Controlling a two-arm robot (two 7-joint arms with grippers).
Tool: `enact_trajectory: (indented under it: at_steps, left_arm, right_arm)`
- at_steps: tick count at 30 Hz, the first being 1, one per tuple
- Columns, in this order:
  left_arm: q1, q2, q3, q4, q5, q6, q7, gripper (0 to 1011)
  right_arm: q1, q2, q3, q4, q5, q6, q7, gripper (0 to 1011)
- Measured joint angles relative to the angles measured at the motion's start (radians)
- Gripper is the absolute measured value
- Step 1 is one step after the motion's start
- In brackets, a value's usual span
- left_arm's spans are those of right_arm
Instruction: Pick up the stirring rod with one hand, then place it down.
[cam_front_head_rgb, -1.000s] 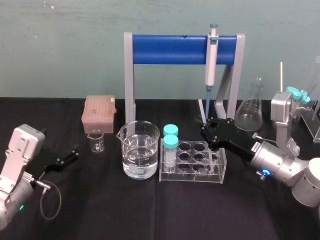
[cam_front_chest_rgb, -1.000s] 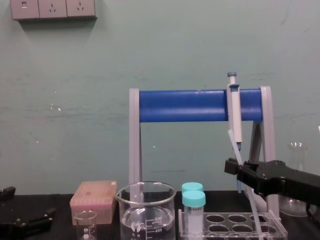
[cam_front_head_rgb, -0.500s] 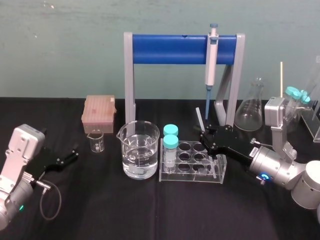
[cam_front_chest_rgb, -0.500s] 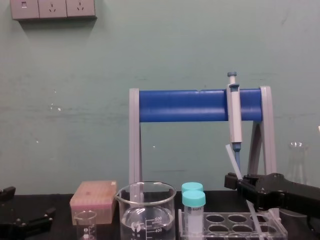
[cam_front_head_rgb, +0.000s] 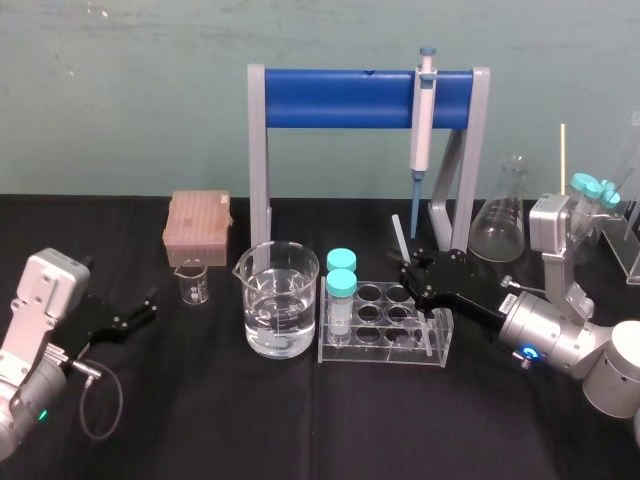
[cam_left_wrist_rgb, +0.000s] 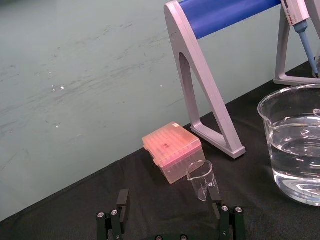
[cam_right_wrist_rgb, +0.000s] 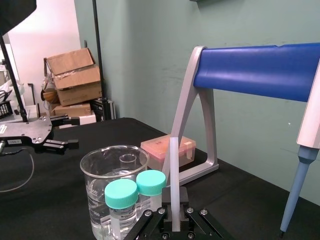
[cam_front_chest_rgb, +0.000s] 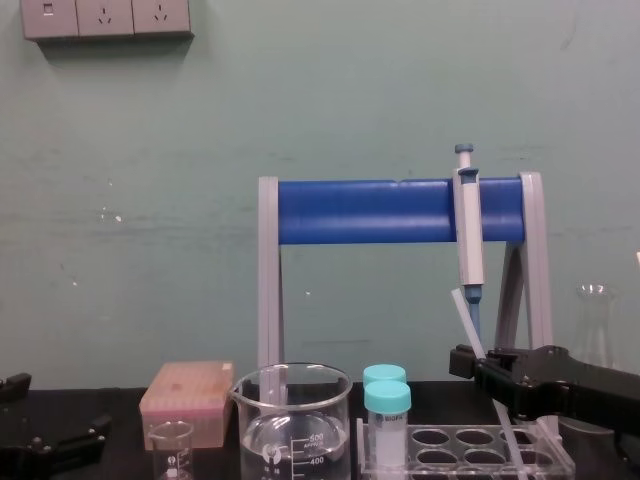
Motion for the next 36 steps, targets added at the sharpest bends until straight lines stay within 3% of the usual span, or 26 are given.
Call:
enact_trajectory:
  at_steps: [4,8,25,36]
  left_arm:
    - [0.0,0.0,0.0,0.0,0.0,0.0,0.0,1000]
    - [0.0,0.0,0.0,0.0,0.0,0.0,0.0,1000]
    - [0.0,0.0,0.0,0.0,0.0,0.0,0.0,1000]
    - [0.0,0.0,0.0,0.0,0.0,0.0,0.0,1000]
  right_arm:
    - [0.0,0.0,0.0,0.0,0.0,0.0,0.0,86]
    - [-0.001,0.0,0.0,-0.001,0.001,0.0,0.0,186]
    - [-0.002,0.001,0.0,-0.002,0.002,0.001,0.0,754]
    - [-0.004,0.003,0.003,-0.02,-0.002,-0.017,0.001,1003]
